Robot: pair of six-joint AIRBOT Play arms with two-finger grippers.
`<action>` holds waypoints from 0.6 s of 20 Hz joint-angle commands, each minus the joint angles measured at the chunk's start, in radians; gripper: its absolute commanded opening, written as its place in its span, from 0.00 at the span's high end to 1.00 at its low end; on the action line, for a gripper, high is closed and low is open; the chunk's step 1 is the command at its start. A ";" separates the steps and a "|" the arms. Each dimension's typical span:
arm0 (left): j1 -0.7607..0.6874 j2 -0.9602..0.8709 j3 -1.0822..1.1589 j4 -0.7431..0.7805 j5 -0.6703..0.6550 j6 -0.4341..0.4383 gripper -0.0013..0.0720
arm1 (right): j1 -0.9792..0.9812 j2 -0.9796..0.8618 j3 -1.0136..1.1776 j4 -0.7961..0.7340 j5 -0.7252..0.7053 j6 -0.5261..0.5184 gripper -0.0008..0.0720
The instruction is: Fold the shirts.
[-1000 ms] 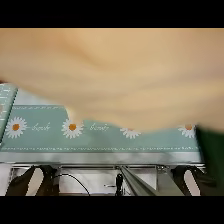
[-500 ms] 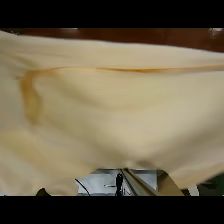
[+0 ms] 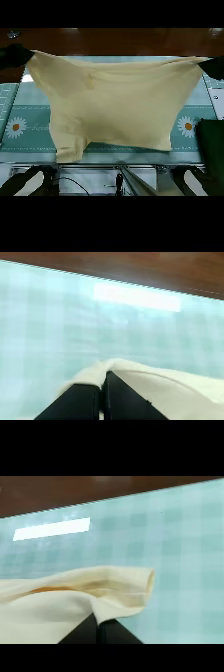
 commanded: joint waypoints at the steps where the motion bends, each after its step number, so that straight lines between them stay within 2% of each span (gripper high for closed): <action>1: -0.066 -0.226 0.036 -0.037 0.166 -0.004 0.95 | 0.000 -0.329 0.052 0.127 -0.171 -0.086 0.96; 6: -0.097 -0.424 0.160 -0.123 0.187 -0.004 0.95 | 0.000 -0.729 0.298 0.414 -0.151 -0.097 0.96; 7: -0.098 -0.434 0.163 -0.150 0.185 -0.004 0.88 | -0.001 -0.770 0.326 0.463 -0.130 -0.097 0.89; 8: -0.094 -0.434 0.163 -0.157 0.175 -0.004 0.50 | -0.005 -0.798 0.351 0.478 -0.098 -0.096 0.40; 9: -0.081 -0.430 0.167 -0.155 0.139 -0.003 0.04 | -0.013 -0.807 0.367 0.476 -0.057 -0.100 0.13; 12: 0.033 -0.428 0.238 -0.057 -0.167 0.041 0.02 | -0.105 -0.785 0.391 0.451 0.177 -0.075 0.13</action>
